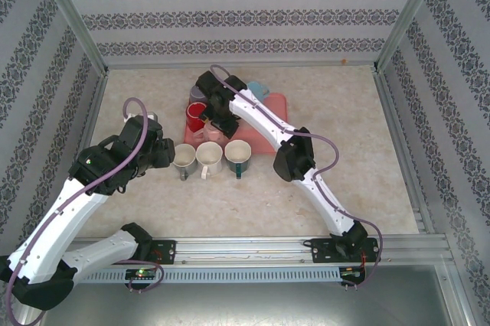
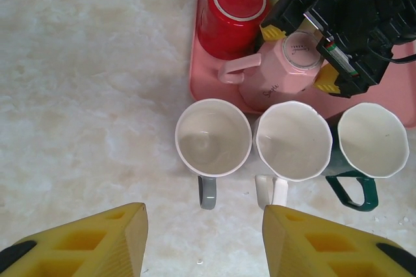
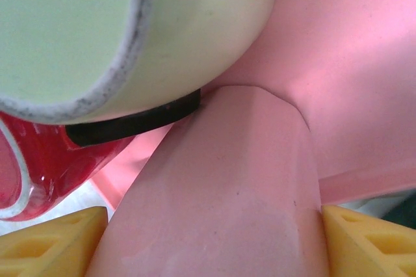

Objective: Turn the mug right side up

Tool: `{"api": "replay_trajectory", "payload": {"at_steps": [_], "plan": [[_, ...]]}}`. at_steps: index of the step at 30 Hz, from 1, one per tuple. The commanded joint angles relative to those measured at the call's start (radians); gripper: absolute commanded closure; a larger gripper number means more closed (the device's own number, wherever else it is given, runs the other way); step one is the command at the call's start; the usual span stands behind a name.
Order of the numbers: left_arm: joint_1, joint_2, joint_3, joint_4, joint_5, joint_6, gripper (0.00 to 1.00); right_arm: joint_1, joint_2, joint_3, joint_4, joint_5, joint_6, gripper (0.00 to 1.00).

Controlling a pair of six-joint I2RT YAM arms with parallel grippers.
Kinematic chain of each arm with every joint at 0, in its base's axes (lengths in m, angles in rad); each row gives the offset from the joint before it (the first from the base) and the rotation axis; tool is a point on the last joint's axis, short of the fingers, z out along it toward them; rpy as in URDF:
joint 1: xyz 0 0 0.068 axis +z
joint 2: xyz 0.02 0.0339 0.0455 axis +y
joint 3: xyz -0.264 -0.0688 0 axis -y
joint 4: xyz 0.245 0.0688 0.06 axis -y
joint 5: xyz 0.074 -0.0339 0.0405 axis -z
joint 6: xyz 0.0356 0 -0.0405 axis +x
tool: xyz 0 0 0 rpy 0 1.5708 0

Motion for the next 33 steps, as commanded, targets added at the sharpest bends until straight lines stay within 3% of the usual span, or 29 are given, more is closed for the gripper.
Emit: {"api": "replay_trajectory", "payload": {"at_steps": [1, 12, 20, 24, 29, 33], "plan": [[0.010, -0.001, 0.020, -0.021, -0.028, 0.021, 0.49, -0.011, -0.137, 0.012, 0.014, 0.007, -0.048, 0.27], [0.013, 0.010, 0.099, -0.040, -0.052, 0.006, 0.50, -0.012, -0.321, 0.005, 0.010, 0.029, -0.143, 0.32], [0.013, 0.005, 0.182, -0.023, 0.001, -0.015, 0.50, -0.008, -0.510, -0.088, 0.087, -0.041, -0.240, 0.37], [0.013, 0.023, 0.243, -0.017, 0.074, -0.028, 0.50, -0.009, -0.667, -0.248, 0.231, -0.071, -0.296, 0.38], [0.013, 0.043, 0.293, 0.055, 0.242, -0.103, 0.50, -0.015, -0.867, -0.481, 0.474, -0.071, -0.443, 0.38], [0.013, 0.052, 0.292, 0.172, 0.399, -0.170, 0.49, -0.041, -1.058, -0.778, 0.816, -0.096, -0.497, 0.41]]}}
